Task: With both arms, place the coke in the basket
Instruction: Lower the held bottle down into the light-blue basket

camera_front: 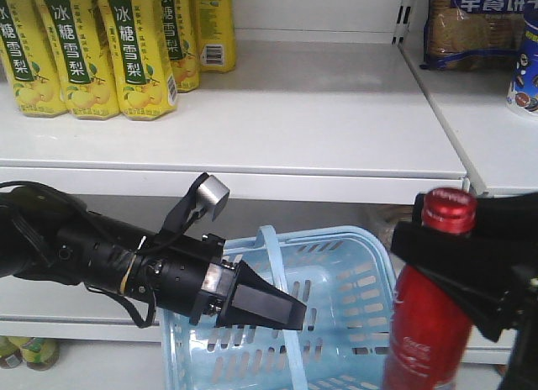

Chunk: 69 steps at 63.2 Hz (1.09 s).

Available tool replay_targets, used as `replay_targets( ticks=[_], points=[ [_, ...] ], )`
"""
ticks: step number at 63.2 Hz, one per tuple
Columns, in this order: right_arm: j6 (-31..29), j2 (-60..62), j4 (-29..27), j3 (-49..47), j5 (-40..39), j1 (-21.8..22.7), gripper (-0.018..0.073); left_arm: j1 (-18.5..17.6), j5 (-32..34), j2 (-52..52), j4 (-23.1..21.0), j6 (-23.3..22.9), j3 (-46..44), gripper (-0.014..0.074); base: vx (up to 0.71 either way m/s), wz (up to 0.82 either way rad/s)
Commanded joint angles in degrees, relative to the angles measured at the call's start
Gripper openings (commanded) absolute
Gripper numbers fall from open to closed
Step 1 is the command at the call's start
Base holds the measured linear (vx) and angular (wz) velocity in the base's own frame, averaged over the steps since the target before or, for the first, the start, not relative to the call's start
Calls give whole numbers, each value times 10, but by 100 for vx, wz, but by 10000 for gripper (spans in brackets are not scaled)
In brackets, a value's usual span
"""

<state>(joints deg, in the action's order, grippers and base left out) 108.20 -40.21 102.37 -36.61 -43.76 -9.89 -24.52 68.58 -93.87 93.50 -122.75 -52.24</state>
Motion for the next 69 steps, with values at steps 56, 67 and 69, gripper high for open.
replay_targets(
  ticks=[56, 67, 69],
  points=[
    [-117, -262, -8, 25, 89, 0, 15, -1, 101, 24, -49, 0, -13, -5, 0, 0],
    [-123, -263, -10, 25, 90, 0, 127, -1, 101, 24, -49, 0, -13, -5, 0, 0],
    [-123, -263, -13, 25, 89, 0, 168, -1, 101, 24, -49, 0, -13, -5, 0, 0]
  ],
)
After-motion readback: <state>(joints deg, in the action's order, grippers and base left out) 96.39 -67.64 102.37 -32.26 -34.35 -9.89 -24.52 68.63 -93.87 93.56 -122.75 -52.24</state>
